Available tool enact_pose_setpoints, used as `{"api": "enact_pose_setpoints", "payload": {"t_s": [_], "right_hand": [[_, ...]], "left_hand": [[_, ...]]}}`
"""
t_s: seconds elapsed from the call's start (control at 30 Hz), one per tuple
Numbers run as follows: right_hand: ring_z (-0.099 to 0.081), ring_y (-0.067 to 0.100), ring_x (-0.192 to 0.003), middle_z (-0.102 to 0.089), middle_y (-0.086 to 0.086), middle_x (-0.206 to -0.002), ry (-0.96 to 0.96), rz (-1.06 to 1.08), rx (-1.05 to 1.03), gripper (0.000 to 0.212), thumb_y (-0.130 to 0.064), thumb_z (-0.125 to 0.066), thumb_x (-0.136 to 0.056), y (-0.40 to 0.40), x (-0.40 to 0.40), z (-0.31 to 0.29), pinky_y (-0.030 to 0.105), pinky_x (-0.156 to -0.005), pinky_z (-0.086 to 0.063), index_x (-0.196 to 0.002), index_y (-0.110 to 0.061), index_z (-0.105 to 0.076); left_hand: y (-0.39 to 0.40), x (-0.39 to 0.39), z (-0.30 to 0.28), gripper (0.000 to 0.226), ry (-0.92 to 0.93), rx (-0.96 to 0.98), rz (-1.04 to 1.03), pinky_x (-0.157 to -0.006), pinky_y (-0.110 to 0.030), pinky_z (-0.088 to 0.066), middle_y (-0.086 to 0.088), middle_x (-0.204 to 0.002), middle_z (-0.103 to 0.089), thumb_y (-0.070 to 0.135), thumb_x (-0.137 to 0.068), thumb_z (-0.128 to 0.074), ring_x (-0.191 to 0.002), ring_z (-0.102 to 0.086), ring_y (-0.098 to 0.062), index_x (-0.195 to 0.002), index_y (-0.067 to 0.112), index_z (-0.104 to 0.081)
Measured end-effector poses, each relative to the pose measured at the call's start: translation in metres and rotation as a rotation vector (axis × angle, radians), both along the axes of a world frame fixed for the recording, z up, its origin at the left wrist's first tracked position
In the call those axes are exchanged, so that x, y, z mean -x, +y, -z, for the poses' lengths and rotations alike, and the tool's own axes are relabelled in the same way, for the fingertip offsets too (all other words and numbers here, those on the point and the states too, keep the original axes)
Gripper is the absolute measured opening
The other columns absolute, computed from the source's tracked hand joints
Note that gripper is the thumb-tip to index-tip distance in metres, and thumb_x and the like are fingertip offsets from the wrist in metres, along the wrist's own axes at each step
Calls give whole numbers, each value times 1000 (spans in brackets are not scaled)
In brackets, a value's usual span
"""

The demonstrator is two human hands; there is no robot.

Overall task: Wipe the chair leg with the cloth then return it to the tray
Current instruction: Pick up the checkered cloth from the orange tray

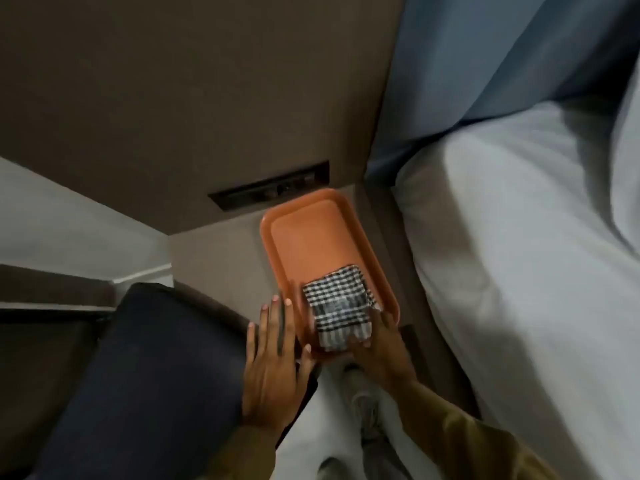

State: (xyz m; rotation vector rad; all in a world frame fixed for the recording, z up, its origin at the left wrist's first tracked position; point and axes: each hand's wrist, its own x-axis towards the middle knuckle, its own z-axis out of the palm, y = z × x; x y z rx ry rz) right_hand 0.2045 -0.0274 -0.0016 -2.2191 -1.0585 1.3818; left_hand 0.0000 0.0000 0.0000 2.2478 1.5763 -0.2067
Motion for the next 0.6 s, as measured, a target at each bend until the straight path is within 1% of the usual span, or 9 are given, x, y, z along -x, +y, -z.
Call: {"api": "enact_pose_setpoints", "payload": {"t_s": [0.07,0.13,0.23,0.33,0.37,0.43,0.5,0.57,0.6], "right_hand": [[-34,37,-162,-27,12,-177,-1,83,-4,91,-44,-76,-97,18,-3,26,58,-128,-42,-170,-19,-28],[-28,37,-166,-23,11,-180,-60,111,14,100,-56,-76,-93,41,-6,37,62,-131,-36,-171,-20,-24],[-28,36,-166,-22,12,-181,-169,131,19,107,-64,-69,-95,57,-3,61,57,-136,-28,-174,-19,-13],[-21,36,-169,-14,12,-184,-165,128,107,105,-61,-64,-100,65,-2,70,53,-138,-21,-175,-20,-4],[-24,36,-168,-18,13,-183,-162,132,130,102,-57,-64,-101,66,-1,72,52,-138,-22,-175,-18,-7],[-38,36,-162,-33,15,-177,-140,140,154,92,-47,-67,-102,68,0,71,52,-136,-31,-172,-12,-18],[-51,35,-151,-51,15,-165,-90,146,155,70,-36,-67,-104,70,-5,67,50,-130,-40,-163,-10,-39],[-58,34,-142,-62,13,-152,-83,96,126,50,-32,-65,-105,72,-11,54,49,-125,-44,-151,-12,-56],[-59,33,-139,-64,13,-149,-67,60,102,46,-34,-64,-106,71,-14,47,51,-124,-44,-147,-13,-61]], "left_hand": [[4,2,19,74,24,26,-11,-136,-57,-24,-12,-182,-17,47,-108,-25,-168,-23,-32,-173,15,-10],[8,9,29,74,32,-25,-7,-135,-60,-28,-14,-181,-20,44,-109,-29,-167,-25,-34,-174,14,-11],[18,9,37,73,49,-20,27,-135,-60,-26,-14,-182,-16,44,-111,-29,-169,-20,-33,-173,12,-10],[28,4,39,73,48,12,55,-137,-58,-22,-13,-182,-13,45,-111,-29,-170,-15,-31,-173,10,-11],[29,1,38,72,43,16,62,-137,-58,-23,-13,-182,-14,44,-111,-32,-170,-15,-31,-172,9,-13],[29,-3,34,71,27,6,85,-136,-59,-26,-14,-181,-19,41,-111,-35,-168,-19,-32,-171,8,-17],[28,-5,28,71,9,41,87,-136,-58,-24,-13,-181,-18,42,-110,-32,-169,-18,-31,-172,10,-16],[26,-5,18,71,11,66,93,-137,-57,-22,-11,-182,-16,44,-110,-28,-169,-14,-28,-173,12,-13],[25,-6,13,72,17,79,101,-137,-57,-22,-11,-182,-15,45,-110,-25,-170,-14,-27,-173,12,-12]]}}
